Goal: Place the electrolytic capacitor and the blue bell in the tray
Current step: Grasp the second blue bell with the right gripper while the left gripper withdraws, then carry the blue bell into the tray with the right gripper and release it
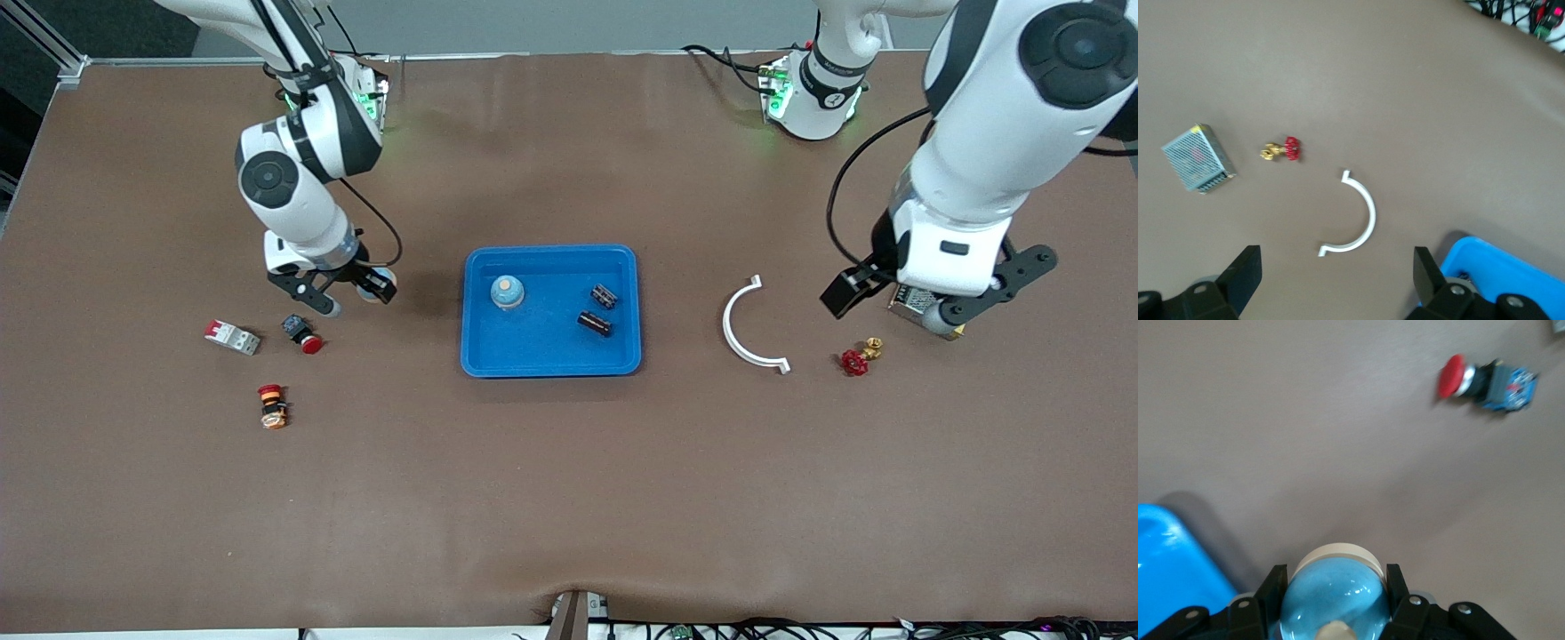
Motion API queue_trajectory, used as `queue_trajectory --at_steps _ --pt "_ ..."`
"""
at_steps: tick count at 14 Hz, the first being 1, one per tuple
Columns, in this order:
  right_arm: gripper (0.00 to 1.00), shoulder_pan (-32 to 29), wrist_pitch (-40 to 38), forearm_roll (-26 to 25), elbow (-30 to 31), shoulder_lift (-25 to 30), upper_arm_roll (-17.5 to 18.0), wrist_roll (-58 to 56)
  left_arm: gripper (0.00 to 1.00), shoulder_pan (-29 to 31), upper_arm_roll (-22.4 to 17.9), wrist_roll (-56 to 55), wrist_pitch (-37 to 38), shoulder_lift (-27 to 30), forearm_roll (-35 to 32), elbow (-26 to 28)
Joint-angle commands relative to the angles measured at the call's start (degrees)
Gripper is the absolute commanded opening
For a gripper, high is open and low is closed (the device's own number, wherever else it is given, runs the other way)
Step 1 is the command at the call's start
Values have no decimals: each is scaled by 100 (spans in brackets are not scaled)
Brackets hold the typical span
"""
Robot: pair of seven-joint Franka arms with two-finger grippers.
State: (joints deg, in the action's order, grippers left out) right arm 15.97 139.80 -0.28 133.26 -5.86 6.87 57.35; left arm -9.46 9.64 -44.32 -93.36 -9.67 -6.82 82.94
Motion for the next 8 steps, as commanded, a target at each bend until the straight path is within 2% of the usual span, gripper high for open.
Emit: queue_trajectory --at_steps 1,2,3,4,8 --pt "0 406 -75 81 -668 -582 -80 819 100 355 38 1454 169 316 320 126" --pt "0 572 -67 81 -879 -774 -81 1144 100 653 29 2027 213 447 522 169" --pt "0 713 -84 81 -1116 -994 -81 1460 100 691 -67 2450 344 561 568 205" --pt "0 828 -84 81 -1336 -1188 -81 1716 100 656 -268 2690 554 641 568 214" --pt "0 1136 -93 72 -2242 -1944 -89 2447 100 682 -463 3175 794 1045 612 512"
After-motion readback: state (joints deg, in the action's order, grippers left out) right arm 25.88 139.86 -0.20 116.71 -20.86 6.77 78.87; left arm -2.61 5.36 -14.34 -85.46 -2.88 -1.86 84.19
